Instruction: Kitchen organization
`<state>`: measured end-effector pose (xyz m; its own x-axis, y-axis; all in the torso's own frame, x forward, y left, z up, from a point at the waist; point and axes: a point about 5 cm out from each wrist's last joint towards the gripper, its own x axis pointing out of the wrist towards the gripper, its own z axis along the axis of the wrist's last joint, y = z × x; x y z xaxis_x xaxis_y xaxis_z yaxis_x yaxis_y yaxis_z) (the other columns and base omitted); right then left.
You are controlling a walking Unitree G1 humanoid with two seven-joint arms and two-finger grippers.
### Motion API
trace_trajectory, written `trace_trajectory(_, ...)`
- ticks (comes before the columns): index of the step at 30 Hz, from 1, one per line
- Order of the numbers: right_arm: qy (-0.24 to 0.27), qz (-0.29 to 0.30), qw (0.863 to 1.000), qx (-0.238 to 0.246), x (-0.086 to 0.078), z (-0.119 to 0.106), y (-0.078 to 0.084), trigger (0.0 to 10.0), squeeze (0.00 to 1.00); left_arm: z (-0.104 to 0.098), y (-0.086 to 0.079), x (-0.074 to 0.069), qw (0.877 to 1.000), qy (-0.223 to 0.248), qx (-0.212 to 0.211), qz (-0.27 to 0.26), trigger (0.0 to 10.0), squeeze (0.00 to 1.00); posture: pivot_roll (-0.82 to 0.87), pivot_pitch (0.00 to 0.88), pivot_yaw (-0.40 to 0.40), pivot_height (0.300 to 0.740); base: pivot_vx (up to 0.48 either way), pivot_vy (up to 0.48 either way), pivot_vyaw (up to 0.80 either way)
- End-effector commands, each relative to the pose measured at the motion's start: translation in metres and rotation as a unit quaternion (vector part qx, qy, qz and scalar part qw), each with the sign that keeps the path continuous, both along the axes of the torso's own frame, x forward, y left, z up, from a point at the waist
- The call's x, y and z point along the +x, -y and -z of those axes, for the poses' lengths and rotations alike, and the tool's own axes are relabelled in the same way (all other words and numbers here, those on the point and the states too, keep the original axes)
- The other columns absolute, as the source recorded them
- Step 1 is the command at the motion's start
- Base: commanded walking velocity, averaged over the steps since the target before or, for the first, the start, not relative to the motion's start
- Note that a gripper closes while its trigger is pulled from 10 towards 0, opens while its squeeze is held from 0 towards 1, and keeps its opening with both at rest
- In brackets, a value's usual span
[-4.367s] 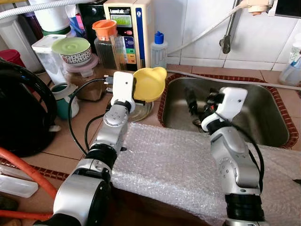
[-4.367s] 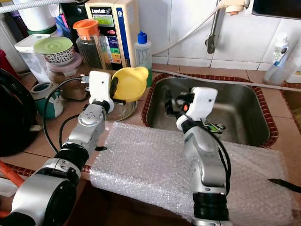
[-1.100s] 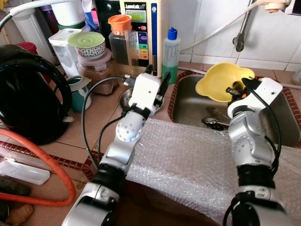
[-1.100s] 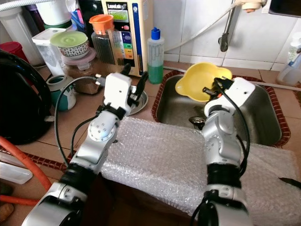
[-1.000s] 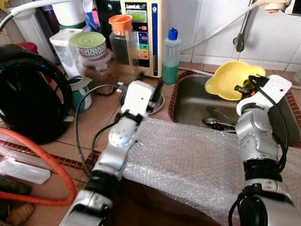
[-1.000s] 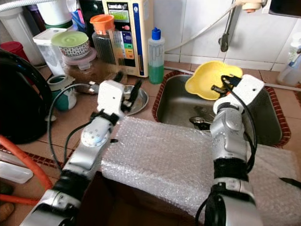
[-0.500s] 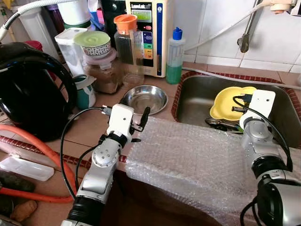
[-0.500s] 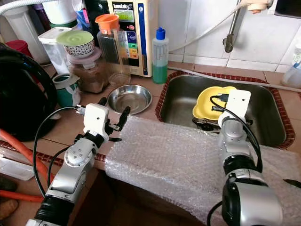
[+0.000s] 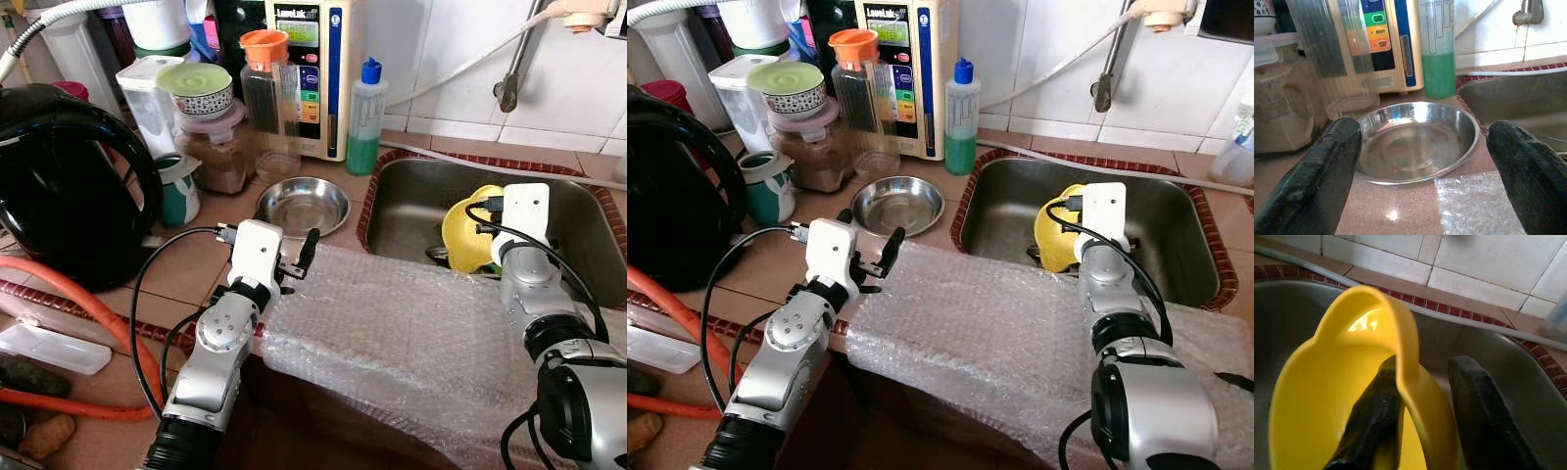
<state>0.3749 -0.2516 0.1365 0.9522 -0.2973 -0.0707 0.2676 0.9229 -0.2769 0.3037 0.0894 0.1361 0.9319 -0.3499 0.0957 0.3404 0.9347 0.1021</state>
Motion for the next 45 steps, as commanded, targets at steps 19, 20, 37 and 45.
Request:
trace_trajectory(19, -0.037, -0.022, 0.999, -0.009, 0.003, 0.002, -0.006, 10.0, 1.00, -0.001, -0.006, 0.002, 1.000, -0.015, 0.016, -0.015, 10.0, 0.33, 0.04, 0.000, 0.063, 0.740, 0.000, 0.000, 0.00)
trace_trajectory(20, -0.056, -0.025, 0.998, -0.010, 0.002, 0.007, -0.006, 10.0, 1.00, -0.001, -0.006, 0.002, 1.000, -0.016, 0.015, -0.015, 10.0, 0.18, 0.04, 0.000, 0.063, 0.740, 0.000, 0.000, 0.00)
trace_trajectory(37, -0.160, -0.076, 0.976, 0.123, 0.000, 0.025, -0.016, 10.0, 1.00, -0.001, -0.008, 0.004, 0.999, -0.020, 0.019, -0.017, 10.0, 0.00, 0.04, 0.000, 0.070, 0.740, 0.000, 0.000, 0.00)
trace_trajectory(45, -0.089, -0.074, 0.970, 0.212, 0.008, 0.005, -0.012, 10.0, 0.00, -0.002, -0.009, 0.006, 0.999, -0.020, 0.022, -0.020, 10.0, 0.00, 0.04, 0.000, 0.071, 0.740, 0.000, 0.000, 0.00)
